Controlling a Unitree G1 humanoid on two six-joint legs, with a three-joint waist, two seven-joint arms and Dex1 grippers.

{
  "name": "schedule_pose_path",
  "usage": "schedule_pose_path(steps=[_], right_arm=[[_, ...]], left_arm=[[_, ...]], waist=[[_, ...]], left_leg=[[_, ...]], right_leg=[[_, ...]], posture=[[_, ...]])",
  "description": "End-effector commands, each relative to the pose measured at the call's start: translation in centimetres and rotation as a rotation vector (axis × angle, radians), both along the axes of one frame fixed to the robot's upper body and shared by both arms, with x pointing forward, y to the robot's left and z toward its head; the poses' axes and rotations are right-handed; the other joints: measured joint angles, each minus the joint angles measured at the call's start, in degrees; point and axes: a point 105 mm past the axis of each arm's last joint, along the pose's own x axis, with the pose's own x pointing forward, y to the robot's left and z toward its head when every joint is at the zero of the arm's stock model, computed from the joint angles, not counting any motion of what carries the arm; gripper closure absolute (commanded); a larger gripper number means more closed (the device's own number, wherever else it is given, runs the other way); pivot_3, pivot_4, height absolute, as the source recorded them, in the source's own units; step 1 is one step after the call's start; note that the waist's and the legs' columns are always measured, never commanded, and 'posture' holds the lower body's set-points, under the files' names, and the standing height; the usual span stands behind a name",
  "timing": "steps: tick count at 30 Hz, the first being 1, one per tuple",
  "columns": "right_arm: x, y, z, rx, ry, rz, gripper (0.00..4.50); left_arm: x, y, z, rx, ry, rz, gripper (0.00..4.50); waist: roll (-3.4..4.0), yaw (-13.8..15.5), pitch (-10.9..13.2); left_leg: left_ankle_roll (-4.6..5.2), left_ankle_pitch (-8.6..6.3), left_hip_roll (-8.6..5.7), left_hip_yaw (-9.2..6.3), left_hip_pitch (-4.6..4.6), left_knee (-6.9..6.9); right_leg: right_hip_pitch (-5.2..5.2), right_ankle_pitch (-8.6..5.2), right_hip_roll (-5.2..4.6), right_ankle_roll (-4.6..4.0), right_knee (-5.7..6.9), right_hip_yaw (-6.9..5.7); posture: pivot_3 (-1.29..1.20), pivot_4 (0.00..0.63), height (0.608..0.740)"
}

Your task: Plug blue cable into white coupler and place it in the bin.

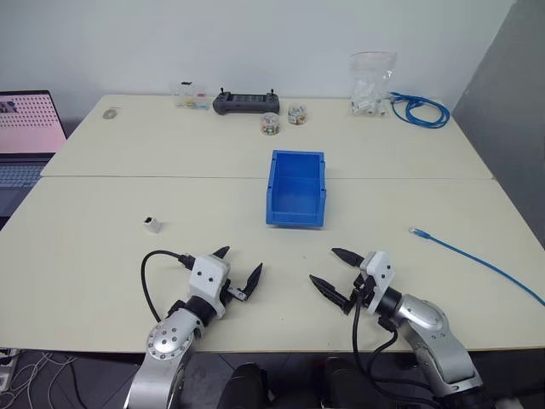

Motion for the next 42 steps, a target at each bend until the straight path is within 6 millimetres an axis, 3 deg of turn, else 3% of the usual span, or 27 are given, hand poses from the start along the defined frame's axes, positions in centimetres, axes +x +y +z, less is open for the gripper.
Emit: schedule_pose_path(steps=[1, 9, 15, 21, 27, 33, 38, 42], right_arm=[[-0.1, 0.2, 1.3, 0.011, -0.053, 0.018, 0.01], [0.0, 0.5, 1.3, 0.013, -0.054, 0.024, 0.01], [0.0, 0.6, 2.1, 0.018, -0.085, 0.035, 0.01], [-0.6, -3.8, 5.7, -0.041, -0.141, 0.000, 0.01], [0.1, -9.2, 6.9, -0.183, -0.105, -0.103, 0.01], [2.9, -14.8, 5.9, -0.405, -0.053, -0.217, 0.01], [4.7, -17.9, 4.5, -0.539, -0.012, -0.229, 0.01], [5.5, -19.0, 3.9, -0.562, 0.031, -0.218, 0.01]], left_arm=[[0.1, 0.3, 1.1, -0.016, -0.054, -0.019, 0.00], [0.1, 1.2, 0.5, -0.002, -0.038, -0.004, 0.00], [-0.3, 0.1, 2.8, -0.029, -0.096, -0.148, 0.00], [0.1, -3.6, 5.1, 0.049, -0.098, -0.438, 0.00], [0.0, -5.9, 5.5, 0.073, -0.040, -0.604, 0.00], [0.7, -7.1, 5.5, 0.074, -0.024, -0.661, 0.00], [1.0, -8.2, 5.2, 0.089, -0.018, -0.711, 0.00], [1.0, -8.9, 5.3, 0.119, -0.011, -0.762, 0.00]], waist=[[0.00, 0.0, 0.0], [0.00, 0.0, 0.0], [0.00, 0.0, 0.0], [0.04, 0.7, 0.0], [0.07, 0.5, 0.1], [0.08, 0.5, 0.1], [0.07, 0.5, 0.1], [0.09, 0.6, 0.1]], left_leg=[[0.00, 0.00, 0.00, 0.00, 0.00, 0.00], [0.00, 0.00, 0.00, 0.00, 0.00, 0.00], [0.00, 0.00, 0.00, 0.00, 0.00, 0.00], [0.00, 0.00, -0.05, -0.01, -0.03, 0.04], [0.01, -0.01, -0.04, 0.01, 0.01, 0.01], [0.02, 0.00, -0.04, 0.03, 0.09, 0.03], [0.02, 0.00, -0.05, 0.06, 0.10, 0.04], [0.02, 0.00, -0.06, 0.06, 0.09, 0.03]], right_leg=[[0.00, 0.00, 0.00, 0.00, 0.00, 0.01], [0.00, 0.00, 0.00, 0.00, 0.00, 0.00], [0.00, 0.00, 0.00, 0.00, 0.00, 0.00], [0.03, 0.00, 0.00, 0.01, -0.03, -0.02], [0.11, -0.03, 0.00, 0.05, -0.07, 0.00], [0.17, -0.03, 0.06, 0.04, -0.04, 0.00], [0.21, 0.00, 0.06, -0.01, -0.09, 0.01], [0.20, 0.12, 0.05, -0.23, -0.07, 0.01]], posture=[[0.00, 0.150, 0.740], [0.00, 0.150, 0.740], [0.00, 0.150, 0.740], [0.00, 0.150, 0.740], [0.00, 0.150, 0.740], [0.00, 0.150, 0.740], [0.00, 0.150, 0.740], [0.00, 0.150, 0.740]])
